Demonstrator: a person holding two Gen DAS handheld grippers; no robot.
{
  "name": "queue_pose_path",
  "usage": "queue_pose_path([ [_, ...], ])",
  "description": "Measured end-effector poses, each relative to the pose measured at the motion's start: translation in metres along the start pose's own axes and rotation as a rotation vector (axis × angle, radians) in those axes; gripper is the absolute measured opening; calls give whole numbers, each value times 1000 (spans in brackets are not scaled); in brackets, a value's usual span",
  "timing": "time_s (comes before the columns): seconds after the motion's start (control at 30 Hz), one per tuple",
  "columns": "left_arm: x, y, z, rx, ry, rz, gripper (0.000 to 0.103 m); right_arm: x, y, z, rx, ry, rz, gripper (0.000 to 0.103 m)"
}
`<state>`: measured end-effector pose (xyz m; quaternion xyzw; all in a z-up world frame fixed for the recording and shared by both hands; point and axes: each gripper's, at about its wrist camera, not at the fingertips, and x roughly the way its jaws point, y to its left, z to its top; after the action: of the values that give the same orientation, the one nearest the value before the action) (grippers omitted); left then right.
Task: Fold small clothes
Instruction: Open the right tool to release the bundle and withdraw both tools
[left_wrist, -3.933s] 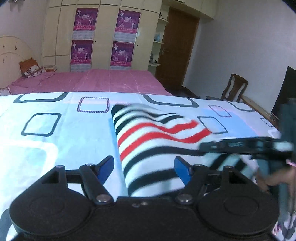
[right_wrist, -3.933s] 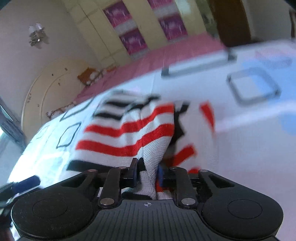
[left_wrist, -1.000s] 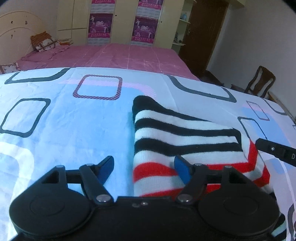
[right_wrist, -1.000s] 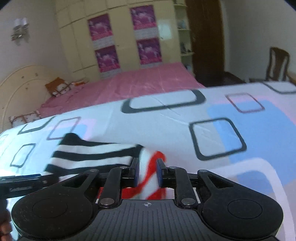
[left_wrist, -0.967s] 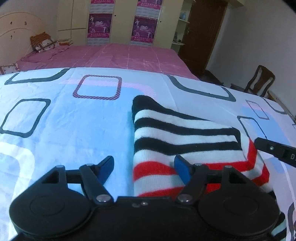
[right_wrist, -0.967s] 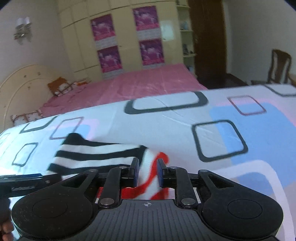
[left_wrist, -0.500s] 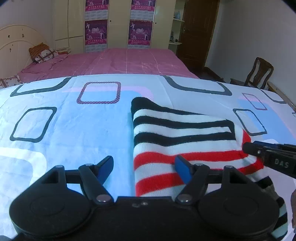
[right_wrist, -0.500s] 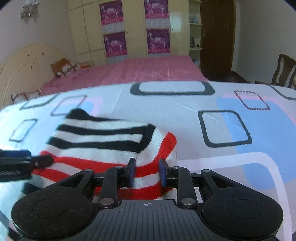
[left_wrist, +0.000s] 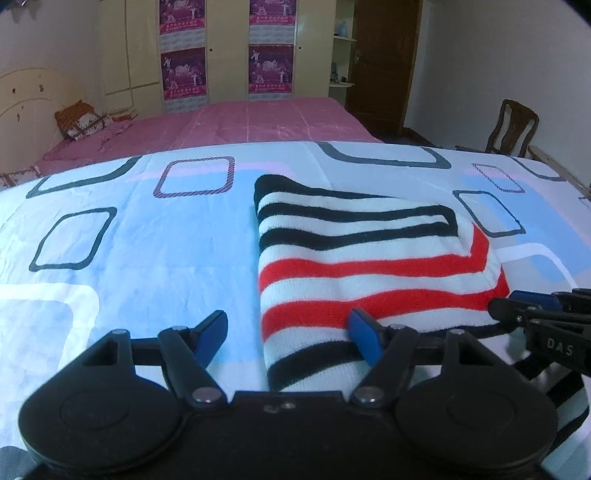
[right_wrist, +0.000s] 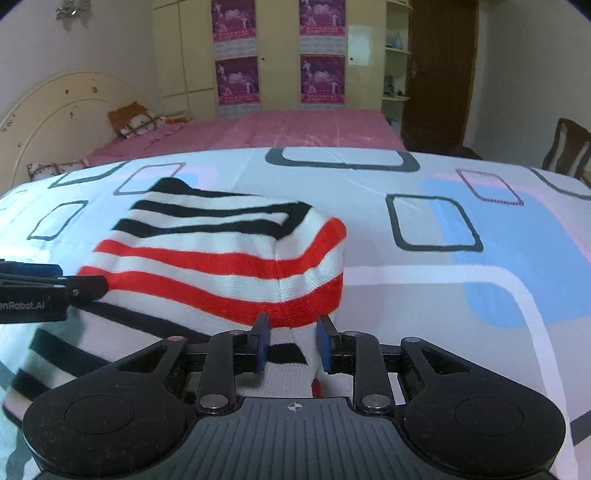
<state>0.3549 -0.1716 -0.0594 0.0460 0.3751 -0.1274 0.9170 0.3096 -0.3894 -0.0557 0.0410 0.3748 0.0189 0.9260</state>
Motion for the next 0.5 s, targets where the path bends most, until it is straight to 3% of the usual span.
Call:
queue_pose_path([
  [0.33, 0, 0, 4, 12, 34, 1, 72, 1, -4, 4, 51, 18, -2, 28],
  [0.5, -18, 5, 5, -3, 26, -20, 72, -22, -8, 7, 102, -16, 13, 28],
])
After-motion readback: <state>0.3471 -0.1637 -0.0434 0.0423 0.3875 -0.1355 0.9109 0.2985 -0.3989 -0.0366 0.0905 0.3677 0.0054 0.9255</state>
